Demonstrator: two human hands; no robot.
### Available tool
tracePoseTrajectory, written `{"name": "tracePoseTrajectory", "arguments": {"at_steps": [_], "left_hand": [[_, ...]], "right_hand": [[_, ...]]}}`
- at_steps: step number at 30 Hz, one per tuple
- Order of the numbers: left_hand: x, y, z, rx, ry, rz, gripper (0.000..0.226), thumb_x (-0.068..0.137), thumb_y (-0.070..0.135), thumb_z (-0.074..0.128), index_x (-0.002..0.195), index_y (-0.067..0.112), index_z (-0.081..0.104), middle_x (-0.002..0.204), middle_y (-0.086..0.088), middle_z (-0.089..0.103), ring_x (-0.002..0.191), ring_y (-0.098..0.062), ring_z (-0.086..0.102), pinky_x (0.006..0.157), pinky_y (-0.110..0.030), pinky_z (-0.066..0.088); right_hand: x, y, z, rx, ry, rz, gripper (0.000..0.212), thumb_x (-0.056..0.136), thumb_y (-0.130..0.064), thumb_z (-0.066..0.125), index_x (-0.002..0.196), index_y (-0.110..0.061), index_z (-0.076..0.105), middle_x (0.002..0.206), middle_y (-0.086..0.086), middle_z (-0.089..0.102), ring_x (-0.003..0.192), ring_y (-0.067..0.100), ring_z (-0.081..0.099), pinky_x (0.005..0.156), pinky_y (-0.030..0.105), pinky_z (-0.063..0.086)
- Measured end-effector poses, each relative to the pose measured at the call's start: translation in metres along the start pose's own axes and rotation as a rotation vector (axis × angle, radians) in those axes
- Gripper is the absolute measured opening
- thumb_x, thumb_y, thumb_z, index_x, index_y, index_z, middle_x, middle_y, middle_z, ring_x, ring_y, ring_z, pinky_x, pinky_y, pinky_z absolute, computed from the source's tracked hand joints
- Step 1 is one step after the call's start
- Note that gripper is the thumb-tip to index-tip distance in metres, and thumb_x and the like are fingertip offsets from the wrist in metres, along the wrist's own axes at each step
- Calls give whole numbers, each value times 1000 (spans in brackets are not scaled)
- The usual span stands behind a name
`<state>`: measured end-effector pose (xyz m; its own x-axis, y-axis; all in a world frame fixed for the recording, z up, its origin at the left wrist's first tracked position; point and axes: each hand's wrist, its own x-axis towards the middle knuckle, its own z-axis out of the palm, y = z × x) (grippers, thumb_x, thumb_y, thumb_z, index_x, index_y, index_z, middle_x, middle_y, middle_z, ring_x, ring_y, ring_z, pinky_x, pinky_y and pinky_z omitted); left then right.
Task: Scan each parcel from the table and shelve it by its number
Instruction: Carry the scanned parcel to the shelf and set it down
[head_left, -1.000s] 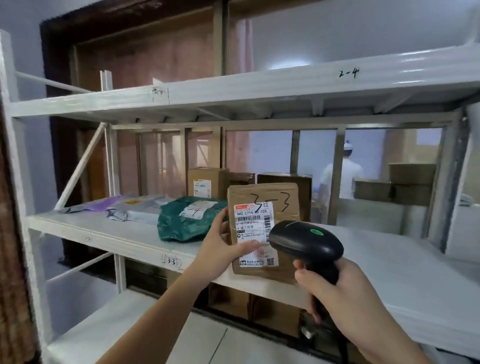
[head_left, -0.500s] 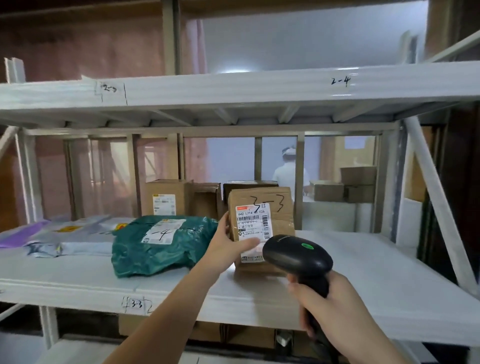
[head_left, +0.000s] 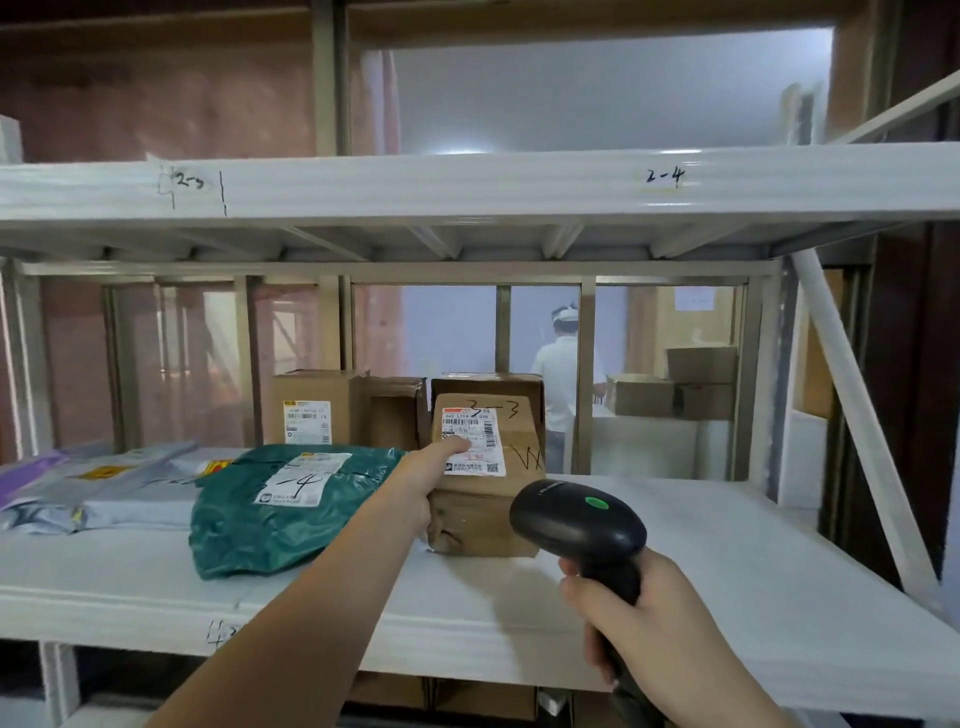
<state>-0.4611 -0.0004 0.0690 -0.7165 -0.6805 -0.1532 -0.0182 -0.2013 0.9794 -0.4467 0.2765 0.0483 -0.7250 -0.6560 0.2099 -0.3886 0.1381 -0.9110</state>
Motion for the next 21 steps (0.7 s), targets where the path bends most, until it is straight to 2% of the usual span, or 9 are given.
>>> {"name": "tracePoseTrajectory", "arguments": {"at_steps": [4, 7, 9, 12, 14, 15, 17, 19, 21], "left_hand": [[15, -8, 6, -18, 92, 15, 51, 91, 45, 78, 130, 14, 64, 116, -13, 75, 108, -35, 70, 101, -51, 57], [18, -12, 12, 123, 237, 154, 64, 100, 45, 67, 150, 9, 51, 139, -12, 63, 125, -33, 60, 109, -45, 50], [14, -14, 19, 275, 343, 317, 60, 103, 39, 63, 154, 12, 47, 147, -9, 60, 131, -31, 58, 110, -43, 50], [8, -17, 30, 512, 423, 594, 36, 107, 21, 58, 143, 21, 62, 145, -1, 63, 127, -24, 62, 104, -33, 50], [4, -22, 38, 721, 387, 775, 36, 106, 9, 53, 132, 25, 71, 148, 5, 60, 133, -18, 58, 107, -24, 41], [0, -23, 42, 838, 357, 872, 37, 105, 10, 53, 130, 27, 73, 149, 6, 60, 137, -16, 54, 112, -23, 36], [-4, -27, 50, 1057, 286, 1026, 32, 103, 26, 57, 131, 33, 72, 144, 9, 63, 137, -15, 53, 121, -33, 33], [-2, -33, 54, 1300, 177, 989, 46, 97, 49, 62, 143, 42, 57, 148, 11, 59, 141, -17, 48, 125, -43, 29], [1, -38, 54, 1530, 144, 882, 71, 92, 57, 70, 153, 44, 37, 158, 11, 46, 149, -20, 37, 129, -49, 19]], "right_hand": [[3, 1, -2, 3, -5, -6, 10, 94, -16, 63, 103, -16, 60, 47, 7, 60, 40, 17, 55, 46, 27, 46], [4, 5, -5, 10, 3, -3, 9, 93, -19, 64, 101, -18, 61, 49, 10, 61, 44, 22, 56, 48, 30, 48], [4, 6, -9, 22, 15, 2, 8, 92, -19, 64, 100, -19, 62, 50, 11, 61, 44, 23, 55, 48, 30, 47], [5, 7, -13, 43, 18, 42, 10, 93, -19, 64, 102, -17, 62, 50, 11, 60, 44, 21, 54, 48, 29, 46], [6, 8, -16, 38, 20, 58, 11, 92, -18, 65, 103, -17, 61, 50, 10, 60, 44, 20, 55, 48, 29, 46], [6, 8, -18, 35, 21, 58, 11, 92, -18, 65, 103, -17, 61, 50, 10, 60, 44, 20, 55, 48, 28, 46], [5, 10, -21, 36, 28, 53, 11, 92, -17, 65, 102, -16, 61, 50, 10, 60, 43, 20, 54, 47, 28, 46], [5, 11, -24, 38, 37, 58, 10, 92, -18, 65, 102, -16, 61, 49, 10, 60, 42, 20, 54, 46, 28, 46], [6, 15, -27, 35, 39, 63, 10, 92, -18, 65, 101, -16, 62, 49, 10, 60, 43, 21, 54, 46, 28, 46]]}}
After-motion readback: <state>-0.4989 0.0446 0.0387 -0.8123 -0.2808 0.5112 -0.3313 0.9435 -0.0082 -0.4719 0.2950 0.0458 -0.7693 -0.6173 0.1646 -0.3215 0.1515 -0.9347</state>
